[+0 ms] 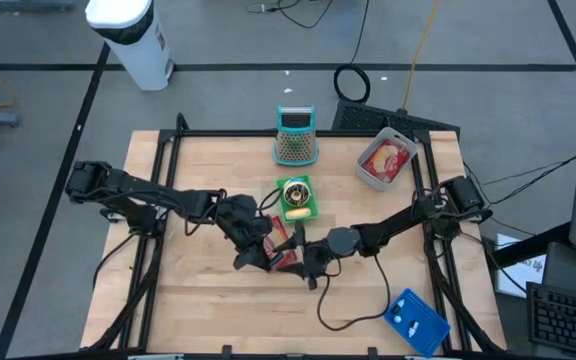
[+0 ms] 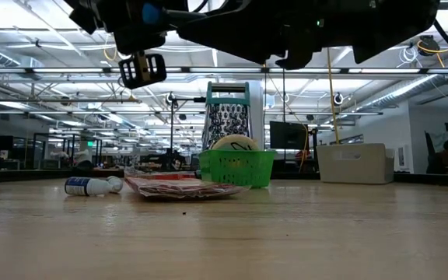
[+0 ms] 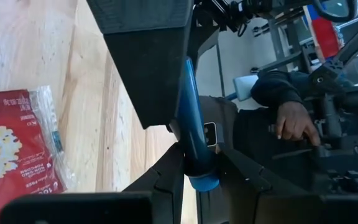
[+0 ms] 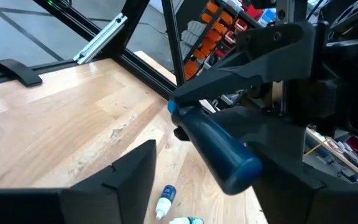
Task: Pick & Place Food Item
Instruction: Put the left blue food coloring bottle into the blue bin
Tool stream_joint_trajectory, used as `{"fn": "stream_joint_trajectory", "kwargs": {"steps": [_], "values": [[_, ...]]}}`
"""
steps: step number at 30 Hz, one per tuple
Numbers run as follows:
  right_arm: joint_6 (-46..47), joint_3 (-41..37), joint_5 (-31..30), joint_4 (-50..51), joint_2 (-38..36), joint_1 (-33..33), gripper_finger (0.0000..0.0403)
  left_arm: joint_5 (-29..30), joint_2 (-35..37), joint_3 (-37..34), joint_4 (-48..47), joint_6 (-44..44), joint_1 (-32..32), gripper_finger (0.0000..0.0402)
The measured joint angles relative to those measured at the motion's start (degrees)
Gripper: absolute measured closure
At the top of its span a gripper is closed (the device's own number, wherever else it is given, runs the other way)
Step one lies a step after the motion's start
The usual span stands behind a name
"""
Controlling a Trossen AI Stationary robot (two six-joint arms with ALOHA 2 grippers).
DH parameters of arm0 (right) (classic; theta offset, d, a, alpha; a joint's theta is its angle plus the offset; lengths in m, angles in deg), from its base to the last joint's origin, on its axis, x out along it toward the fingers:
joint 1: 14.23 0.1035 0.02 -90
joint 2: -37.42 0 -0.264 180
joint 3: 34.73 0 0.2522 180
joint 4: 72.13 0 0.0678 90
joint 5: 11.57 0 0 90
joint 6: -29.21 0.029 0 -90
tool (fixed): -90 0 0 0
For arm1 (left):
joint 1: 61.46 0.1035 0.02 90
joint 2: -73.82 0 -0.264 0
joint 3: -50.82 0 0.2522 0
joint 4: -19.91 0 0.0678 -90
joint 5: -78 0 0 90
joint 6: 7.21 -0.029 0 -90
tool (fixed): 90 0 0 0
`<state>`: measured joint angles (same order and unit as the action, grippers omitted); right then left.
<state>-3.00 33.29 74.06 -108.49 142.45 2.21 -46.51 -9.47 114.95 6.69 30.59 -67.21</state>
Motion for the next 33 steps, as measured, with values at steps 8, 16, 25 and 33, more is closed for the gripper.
{"fn": "stream_joint_trajectory", "kwargs": {"steps": [8,16,25,33], "values": [[0.00,0.00,-0.01,0.36,0.00,0.08,0.0243,-0.05,0.00,0.00,-0.36,-0.04,0.62,0.0321],[1.84,0.00,0.16,0.32,0.00,0.12,0.0303,0.23,0.00,0.00,-0.36,-1.13,0.62,0.0321],[2.91,-0.11,0.16,0.52,0.00,0.40,0.0348,1.54,0.02,0.00,-0.38,-2.22,0.61,0.0315],[3.04,-0.13,0.23,0.34,0.00,0.64,0.0335,2.03,0.04,0.00,2.28,-2.86,0.76,0.0231]]}}
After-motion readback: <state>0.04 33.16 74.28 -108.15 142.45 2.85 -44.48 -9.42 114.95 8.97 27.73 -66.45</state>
